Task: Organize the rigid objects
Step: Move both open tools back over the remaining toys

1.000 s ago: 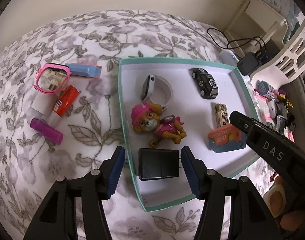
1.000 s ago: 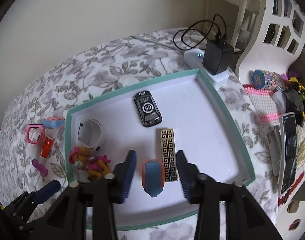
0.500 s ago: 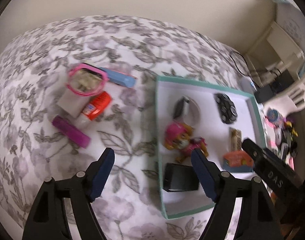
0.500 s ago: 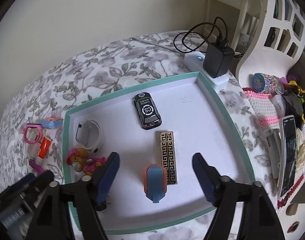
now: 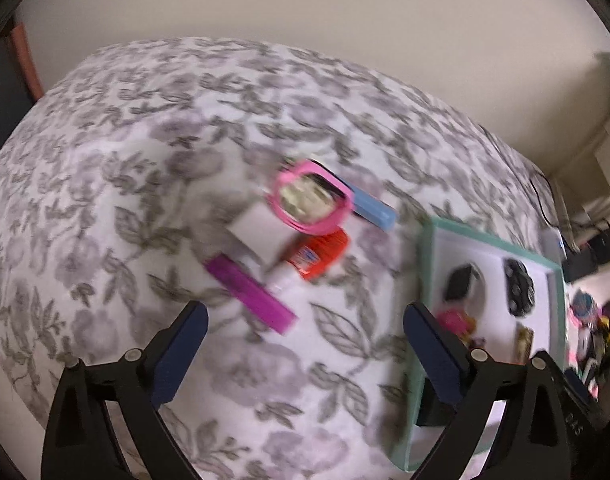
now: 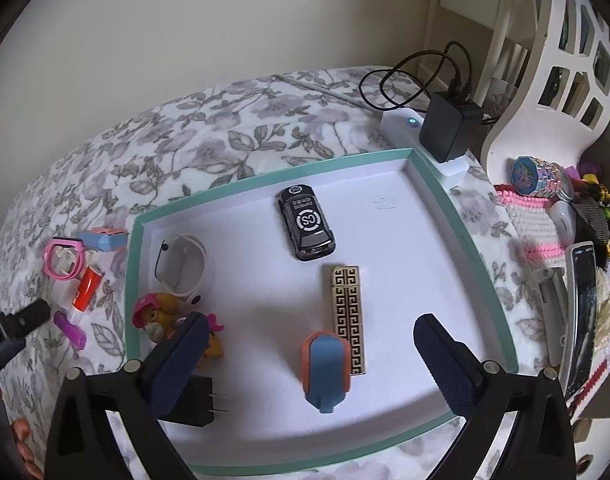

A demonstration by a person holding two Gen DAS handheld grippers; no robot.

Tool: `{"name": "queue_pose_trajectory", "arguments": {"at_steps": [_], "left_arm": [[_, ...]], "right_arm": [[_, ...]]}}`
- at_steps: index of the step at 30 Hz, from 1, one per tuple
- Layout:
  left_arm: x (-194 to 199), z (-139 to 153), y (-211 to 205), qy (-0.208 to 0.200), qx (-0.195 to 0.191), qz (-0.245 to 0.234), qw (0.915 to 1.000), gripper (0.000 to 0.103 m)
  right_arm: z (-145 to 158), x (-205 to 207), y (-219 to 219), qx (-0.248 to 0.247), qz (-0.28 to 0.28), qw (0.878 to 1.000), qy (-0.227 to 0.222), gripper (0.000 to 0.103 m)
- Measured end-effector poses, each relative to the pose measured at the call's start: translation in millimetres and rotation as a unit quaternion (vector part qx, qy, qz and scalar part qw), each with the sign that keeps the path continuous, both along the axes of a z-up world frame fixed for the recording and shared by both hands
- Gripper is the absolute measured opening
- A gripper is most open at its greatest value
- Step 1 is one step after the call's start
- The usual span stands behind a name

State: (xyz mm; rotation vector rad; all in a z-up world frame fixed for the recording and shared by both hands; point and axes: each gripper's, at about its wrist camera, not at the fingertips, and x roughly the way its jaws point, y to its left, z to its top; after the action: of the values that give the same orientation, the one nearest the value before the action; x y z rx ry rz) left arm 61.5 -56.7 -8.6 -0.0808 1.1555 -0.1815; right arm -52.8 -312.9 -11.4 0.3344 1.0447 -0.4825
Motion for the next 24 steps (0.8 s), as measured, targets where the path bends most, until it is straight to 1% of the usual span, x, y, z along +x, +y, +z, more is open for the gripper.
{"name": "queue_pose_trajectory", "arguments": {"at_steps": [3,7,13,17,21,24], "left_arm": [[5.4,1.3,12.7,-0.008,0.004,0.016,0.9998,0.099],[13.4,4.4,31.8,-0.015,-0.001,0.037,0.9992,0.099],[24.2,12.2,65.3,-0.035,0.008,0.071,0.9968,0.099],[30.0,12.3,89.7,-0.033,0.006,0.093,0.9951,0.099],[34.7,11.1,107.7,-0.030,0.009,0.110,0.9934,0.099],[38.2,8.4,114.8,-0.023,0.007,0.113,0.9933,0.099]], "right_arm": [[-0.4,2.9,5.2,-0.005,0.008,1.000,0.000,0.103],[1.5,6.4,14.7,-0.011,0.025,1.000,-0.008,0.103],[8.4,17.0,41.4,-0.001,0.065,0.997,-0.036,0.103],[10.1,28.1,67.0,0.002,0.098,0.994,-0.043,0.103],[10.8,42.3,95.9,0.024,0.131,0.990,-0.054,0.103],[9.1,52.3,116.6,0.035,0.148,0.987,-0.055,0.103]]}}
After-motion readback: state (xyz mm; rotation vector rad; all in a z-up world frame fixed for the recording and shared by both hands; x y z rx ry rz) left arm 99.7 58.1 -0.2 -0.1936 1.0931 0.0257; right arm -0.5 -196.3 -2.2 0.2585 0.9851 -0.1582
